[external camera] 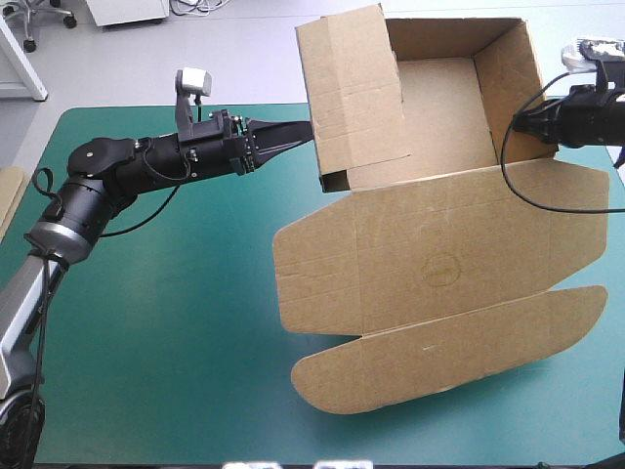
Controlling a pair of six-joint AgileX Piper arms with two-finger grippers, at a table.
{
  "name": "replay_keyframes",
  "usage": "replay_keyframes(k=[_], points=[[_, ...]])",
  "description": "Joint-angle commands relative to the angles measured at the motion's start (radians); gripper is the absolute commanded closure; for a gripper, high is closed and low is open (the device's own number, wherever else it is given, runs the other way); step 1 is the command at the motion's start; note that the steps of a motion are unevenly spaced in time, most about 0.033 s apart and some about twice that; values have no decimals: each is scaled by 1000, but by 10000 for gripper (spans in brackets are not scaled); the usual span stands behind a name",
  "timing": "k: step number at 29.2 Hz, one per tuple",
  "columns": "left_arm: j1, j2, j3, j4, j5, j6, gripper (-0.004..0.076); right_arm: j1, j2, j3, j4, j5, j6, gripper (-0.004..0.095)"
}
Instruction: Fold the box
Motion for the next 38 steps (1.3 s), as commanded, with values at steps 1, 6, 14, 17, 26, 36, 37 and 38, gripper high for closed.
replay_keyframes(k=[1, 6, 14, 17, 26, 36, 37, 38], points=[[-6, -36, -73, -77, -12, -27, 375, 3, -45, -28, 77, -38, 13, 913], [-15, -36, -113, -59, -34, -50, 326, 64, -45, -28, -7, -64, 48, 913], [-23, -34, -116, 141, -80, -116, 325, 143, -35, -28, 2, -114, 107, 913], [-23, -34, -121, 231, -99, -145, 325, 165, -27, -28, -18, -115, 123, 913], [-23, -26, -185, 438, -147, -241, 323, 274, -14, -28, -148, -161, 230, 913], [-23, 42, -294, 587, -137, -370, 324, 374, -4, -28, -231, -215, 305, 913], [-23, 47, -306, 614, -133, -383, 323, 383, -4, -28, -237, -215, 311, 913], [-23, 53, -317, 630, -131, -397, 324, 393, -4, -28, -246, -218, 324, 913]])
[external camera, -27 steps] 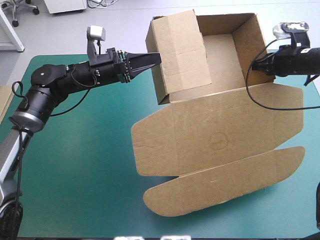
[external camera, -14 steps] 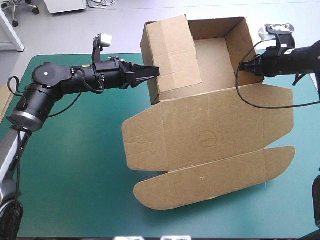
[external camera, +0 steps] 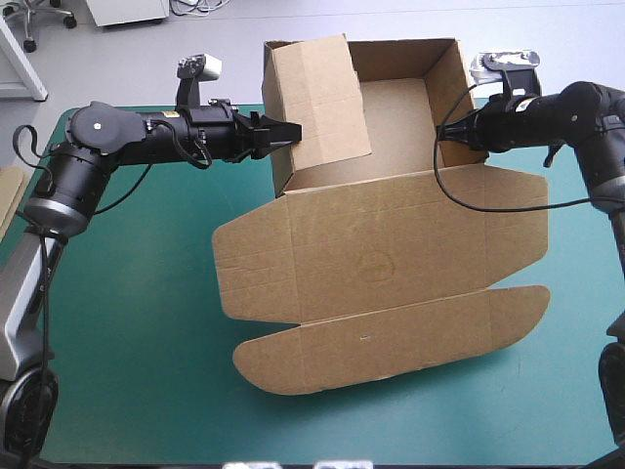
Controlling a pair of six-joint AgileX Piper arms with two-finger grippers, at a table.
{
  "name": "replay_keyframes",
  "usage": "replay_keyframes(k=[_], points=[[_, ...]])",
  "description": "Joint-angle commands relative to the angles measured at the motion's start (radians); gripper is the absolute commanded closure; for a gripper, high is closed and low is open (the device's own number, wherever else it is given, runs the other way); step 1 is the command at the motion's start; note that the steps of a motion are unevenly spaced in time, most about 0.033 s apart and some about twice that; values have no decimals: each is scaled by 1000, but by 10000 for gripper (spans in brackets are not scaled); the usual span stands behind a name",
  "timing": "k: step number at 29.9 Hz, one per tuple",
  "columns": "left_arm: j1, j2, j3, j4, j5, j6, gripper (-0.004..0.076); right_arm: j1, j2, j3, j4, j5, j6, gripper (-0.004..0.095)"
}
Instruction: Fold the box
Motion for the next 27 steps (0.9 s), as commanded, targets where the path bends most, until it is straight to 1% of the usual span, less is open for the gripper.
replay_keyframes(k=[1, 5, 10, 14, 18, 22, 27], points=[[-10, -17, -72, -2, -6, -57, 324, 49, -46, -29, 85, -44, 30, 913], [-10, -5, -123, 88, 19, -85, 324, 62, -39, -29, 68, -50, 53, 913], [-10, -7, -170, 134, 48, -93, 324, 60, -39, -29, 52, -65, 53, 913], [-10, -7, -238, 237, 78, -157, 324, 60, -39, -29, 49, -77, 53, 913], [-10, -12, -261, 334, 128, -222, 324, 60, -39, -29, 59, -80, 53, 913], [-10, -16, -275, 347, 128, -247, 324, 60, -39, -29, 61, -80, 73, 913], [-10, -16, -294, 472, 154, -306, 323, 62, -39, -29, 77, -80, 96, 913]])
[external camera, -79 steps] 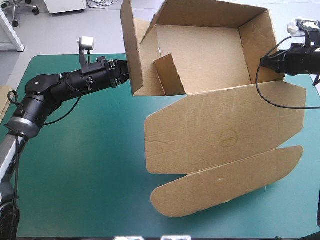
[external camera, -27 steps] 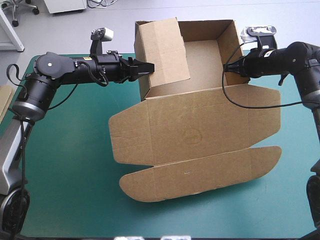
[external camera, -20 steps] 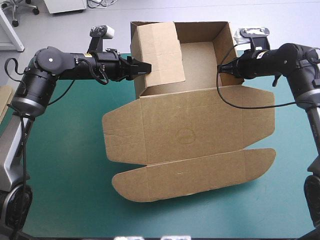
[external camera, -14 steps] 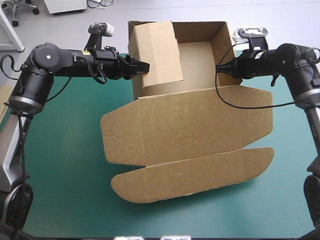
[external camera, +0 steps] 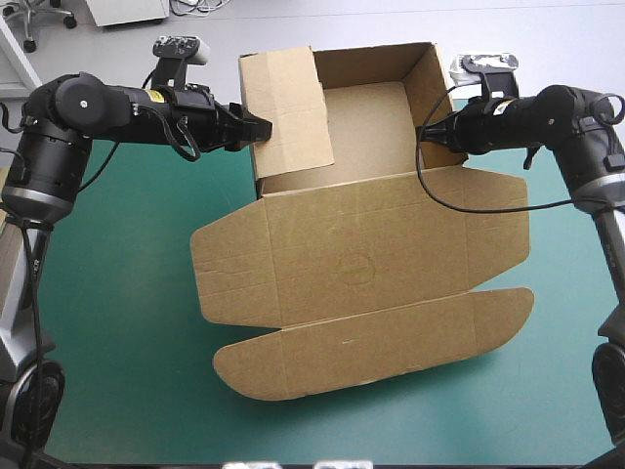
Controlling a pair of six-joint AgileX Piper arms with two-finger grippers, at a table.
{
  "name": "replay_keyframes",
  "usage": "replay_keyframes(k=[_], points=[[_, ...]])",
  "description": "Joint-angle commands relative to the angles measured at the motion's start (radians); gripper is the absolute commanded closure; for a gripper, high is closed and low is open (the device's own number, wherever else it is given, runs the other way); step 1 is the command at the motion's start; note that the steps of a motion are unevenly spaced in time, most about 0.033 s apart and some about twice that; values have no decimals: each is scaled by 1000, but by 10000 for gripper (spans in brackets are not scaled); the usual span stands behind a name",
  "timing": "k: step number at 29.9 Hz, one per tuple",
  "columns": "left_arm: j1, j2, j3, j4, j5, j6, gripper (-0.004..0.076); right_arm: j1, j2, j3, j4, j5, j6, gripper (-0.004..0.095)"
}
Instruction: Fold the box
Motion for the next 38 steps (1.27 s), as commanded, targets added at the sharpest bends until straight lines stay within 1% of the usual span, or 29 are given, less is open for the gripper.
replay_keyframes(k=[1, 4, 7, 13, 17, 25, 29, 33, 38], points=[[-5, -45, -33, 49, -22, -38, 323, 4, -49, -29, 95, -53, 24, 913], [-5, -45, -33, 55, -15, -44, 312, 4, -48, -29, 121, -55, 36, 913], [-5, -45, -33, 79, -12, -52, 310, 17, -48, -29, 121, -57, 41, 913], [-5, -32, -33, 129, 29, -78, 310, 60, -36, -29, 131, -93, 61, 913], [-5, -32, -41, 170, 15, -104, 310, 94, -20, -29, 123, -96, 67, 913], [-5, -32, -111, 345, 94, -154, 310, 129, 0, -29, 120, -152, 88, 913], [-5, -32, -108, 366, 96, -159, 310, 131, 0, -29, 127, -164, 94, 913], [-5, -32, -108, 438, 94, -182, 310, 131, 0, -29, 122, -197, 119, 913], [-5, 2, -108, 357, 66, -185, 310, 135, 0, -29, 124, -202, 136, 913]])
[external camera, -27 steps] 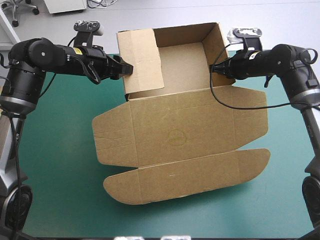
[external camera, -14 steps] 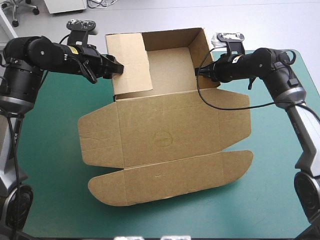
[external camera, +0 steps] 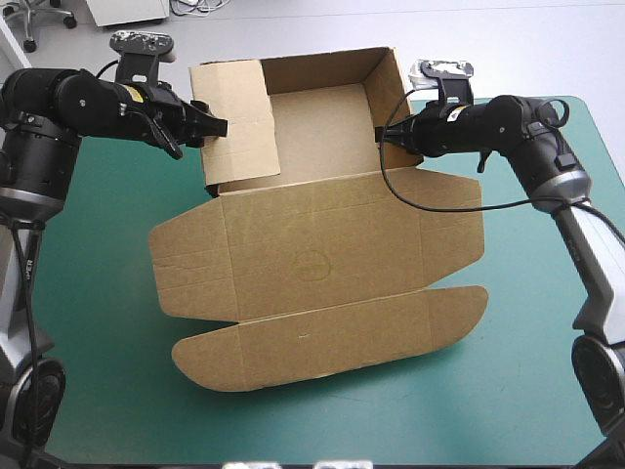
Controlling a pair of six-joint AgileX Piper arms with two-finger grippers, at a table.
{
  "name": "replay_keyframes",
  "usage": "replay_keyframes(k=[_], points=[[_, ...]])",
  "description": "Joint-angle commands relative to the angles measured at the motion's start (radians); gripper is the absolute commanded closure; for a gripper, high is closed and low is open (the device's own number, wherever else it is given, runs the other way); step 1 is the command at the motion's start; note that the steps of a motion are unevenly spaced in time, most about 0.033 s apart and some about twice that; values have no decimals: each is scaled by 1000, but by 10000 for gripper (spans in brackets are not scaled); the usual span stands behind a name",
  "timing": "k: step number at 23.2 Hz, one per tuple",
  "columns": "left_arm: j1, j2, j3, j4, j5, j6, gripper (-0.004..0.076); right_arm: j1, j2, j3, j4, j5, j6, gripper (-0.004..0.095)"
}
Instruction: Fold the box
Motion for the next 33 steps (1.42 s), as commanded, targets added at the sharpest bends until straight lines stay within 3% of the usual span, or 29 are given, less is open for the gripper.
replay_keyframes(k=[1, 12, 22, 27, 33], points=[[-2, 2, -23, -50, -13, -15, 310, 5, -57, -31, 111, -88, 36, 913], [-43, 32, -64, -94, 7, -13, 310, 5, -36, -31, 135, -95, 39, 913], [-75, 64, -64, 157, -13, -129, 311, 12, -17, -31, 179, -199, 95, 913], [-84, 94, -64, 191, -87, -176, 315, 12, -17, -31, 31, -155, 145, 912], [-92, 142, -64, 212, -94, -183, 329, 12, -17, -33, 3, -149, 144, 913]])
